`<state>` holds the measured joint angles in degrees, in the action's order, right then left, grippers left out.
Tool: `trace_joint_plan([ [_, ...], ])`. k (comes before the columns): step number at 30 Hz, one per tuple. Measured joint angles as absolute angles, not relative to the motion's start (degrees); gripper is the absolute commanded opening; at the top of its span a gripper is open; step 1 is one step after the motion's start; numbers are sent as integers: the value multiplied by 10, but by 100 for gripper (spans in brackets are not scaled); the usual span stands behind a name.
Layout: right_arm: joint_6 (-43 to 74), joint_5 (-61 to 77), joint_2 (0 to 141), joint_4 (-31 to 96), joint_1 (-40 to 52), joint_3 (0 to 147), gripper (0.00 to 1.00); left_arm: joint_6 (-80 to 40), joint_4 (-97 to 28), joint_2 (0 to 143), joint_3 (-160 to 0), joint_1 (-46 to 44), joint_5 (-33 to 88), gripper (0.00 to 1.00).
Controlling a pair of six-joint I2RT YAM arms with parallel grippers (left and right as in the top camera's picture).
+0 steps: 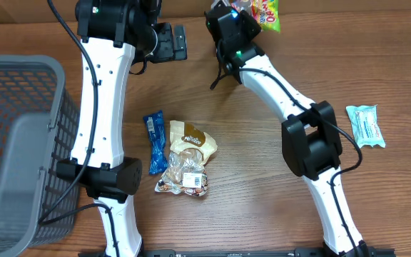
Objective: Scan the item barcode
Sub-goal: 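Raise the candy bag up to the white scanner window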
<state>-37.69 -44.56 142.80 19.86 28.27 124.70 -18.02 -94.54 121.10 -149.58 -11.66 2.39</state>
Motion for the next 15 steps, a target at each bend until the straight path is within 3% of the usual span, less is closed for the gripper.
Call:
trace_joint_plan([
  [15, -450, -474, 1461, 177, 283, 1244, 4, -180, -945, 1211, -1496, -117, 24, 100],
])
